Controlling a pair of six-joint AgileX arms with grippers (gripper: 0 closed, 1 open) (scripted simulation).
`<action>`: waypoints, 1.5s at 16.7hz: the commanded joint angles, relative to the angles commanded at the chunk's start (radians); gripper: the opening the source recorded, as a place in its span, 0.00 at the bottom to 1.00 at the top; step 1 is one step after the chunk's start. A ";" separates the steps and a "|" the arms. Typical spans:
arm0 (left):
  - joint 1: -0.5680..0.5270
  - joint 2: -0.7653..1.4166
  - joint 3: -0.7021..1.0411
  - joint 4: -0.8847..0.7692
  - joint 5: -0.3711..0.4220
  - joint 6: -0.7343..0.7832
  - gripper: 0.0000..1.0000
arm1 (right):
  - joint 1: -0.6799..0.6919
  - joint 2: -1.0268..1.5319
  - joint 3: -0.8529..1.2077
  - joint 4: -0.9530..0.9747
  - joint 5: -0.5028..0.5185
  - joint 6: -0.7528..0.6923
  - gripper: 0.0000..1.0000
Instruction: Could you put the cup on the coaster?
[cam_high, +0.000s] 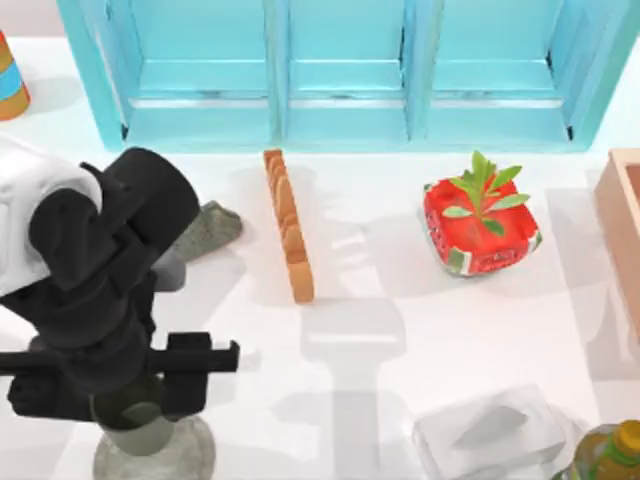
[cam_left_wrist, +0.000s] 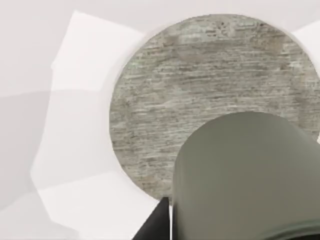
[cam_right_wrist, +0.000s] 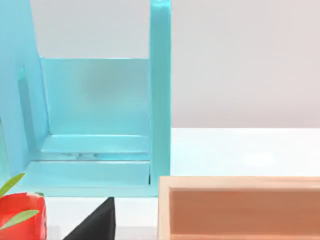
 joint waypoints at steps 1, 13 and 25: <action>0.000 0.006 -0.012 0.017 0.000 0.000 0.00 | 0.000 0.000 0.000 0.000 0.000 0.000 1.00; -0.006 0.069 -0.148 0.219 -0.001 -0.005 0.00 | 0.000 0.000 0.000 0.000 0.000 0.000 1.00; -0.006 0.069 -0.148 0.219 -0.001 -0.005 0.68 | 0.000 0.000 0.000 0.000 0.000 0.000 1.00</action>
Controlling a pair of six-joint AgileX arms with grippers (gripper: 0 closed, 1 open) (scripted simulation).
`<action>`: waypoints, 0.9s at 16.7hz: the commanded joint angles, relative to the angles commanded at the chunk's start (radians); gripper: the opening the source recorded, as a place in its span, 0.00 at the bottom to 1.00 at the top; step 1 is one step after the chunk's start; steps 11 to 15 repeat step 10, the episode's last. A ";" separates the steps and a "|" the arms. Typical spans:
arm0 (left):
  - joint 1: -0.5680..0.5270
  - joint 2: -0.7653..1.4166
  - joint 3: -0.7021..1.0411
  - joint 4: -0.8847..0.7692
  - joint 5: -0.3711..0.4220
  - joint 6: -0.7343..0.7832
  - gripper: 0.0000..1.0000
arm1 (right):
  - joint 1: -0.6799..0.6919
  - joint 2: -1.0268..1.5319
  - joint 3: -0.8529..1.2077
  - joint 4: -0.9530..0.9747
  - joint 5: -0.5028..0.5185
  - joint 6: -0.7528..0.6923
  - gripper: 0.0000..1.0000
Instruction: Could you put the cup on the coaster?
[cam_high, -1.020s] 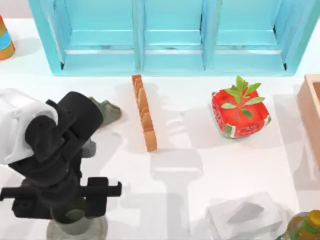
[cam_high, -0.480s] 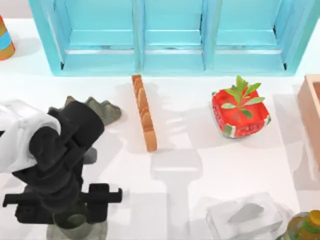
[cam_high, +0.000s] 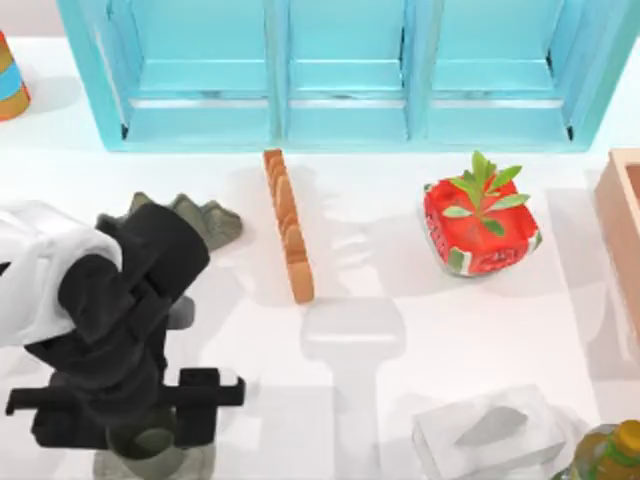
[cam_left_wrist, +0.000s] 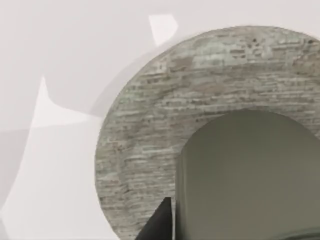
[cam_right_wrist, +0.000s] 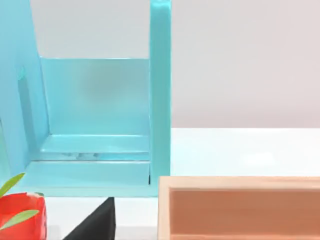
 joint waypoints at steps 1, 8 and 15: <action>0.000 0.000 0.000 0.000 0.000 0.000 0.75 | 0.000 0.000 0.000 0.000 0.000 0.000 1.00; 0.000 0.000 0.000 0.000 0.000 0.000 1.00 | 0.000 0.000 0.000 0.000 0.000 0.000 1.00; 0.000 0.000 0.000 0.000 0.000 0.000 1.00 | 0.000 0.000 0.000 0.000 0.000 0.000 1.00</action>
